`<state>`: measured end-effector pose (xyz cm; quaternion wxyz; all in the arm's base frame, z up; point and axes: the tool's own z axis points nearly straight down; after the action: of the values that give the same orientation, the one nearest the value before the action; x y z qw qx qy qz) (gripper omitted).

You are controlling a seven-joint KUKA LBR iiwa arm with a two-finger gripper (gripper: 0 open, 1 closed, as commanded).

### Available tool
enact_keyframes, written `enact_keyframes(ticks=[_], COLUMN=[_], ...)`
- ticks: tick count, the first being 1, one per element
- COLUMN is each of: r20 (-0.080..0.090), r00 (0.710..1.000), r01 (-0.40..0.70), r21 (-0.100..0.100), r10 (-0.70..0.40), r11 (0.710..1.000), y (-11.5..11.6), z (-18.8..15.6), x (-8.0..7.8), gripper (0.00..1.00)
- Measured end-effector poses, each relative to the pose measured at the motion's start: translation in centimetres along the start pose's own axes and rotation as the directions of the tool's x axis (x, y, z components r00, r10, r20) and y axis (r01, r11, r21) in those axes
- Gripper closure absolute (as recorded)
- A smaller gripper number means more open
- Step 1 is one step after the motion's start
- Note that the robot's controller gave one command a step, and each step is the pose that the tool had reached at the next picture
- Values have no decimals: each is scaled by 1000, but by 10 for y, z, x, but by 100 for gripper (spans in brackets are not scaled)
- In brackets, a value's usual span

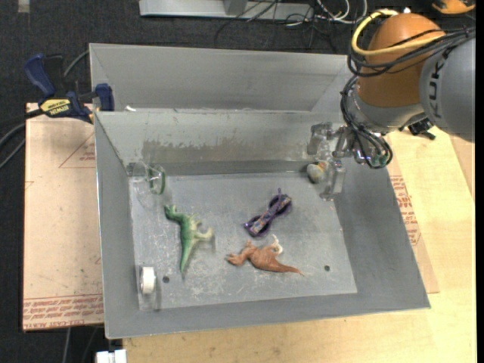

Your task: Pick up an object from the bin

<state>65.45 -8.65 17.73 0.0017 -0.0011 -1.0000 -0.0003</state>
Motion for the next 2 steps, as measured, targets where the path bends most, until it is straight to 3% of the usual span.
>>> enact_keyframes(ticks=[1, 2], r20=[6, -6], r00=[1000, 994], r01=[2, 105], r21=[1, -3], r10=[-2, -105], r11=[1000, 994], y=[0, 45], z=[-5, 86], x=[-1, 43], gripper=[0, 0])
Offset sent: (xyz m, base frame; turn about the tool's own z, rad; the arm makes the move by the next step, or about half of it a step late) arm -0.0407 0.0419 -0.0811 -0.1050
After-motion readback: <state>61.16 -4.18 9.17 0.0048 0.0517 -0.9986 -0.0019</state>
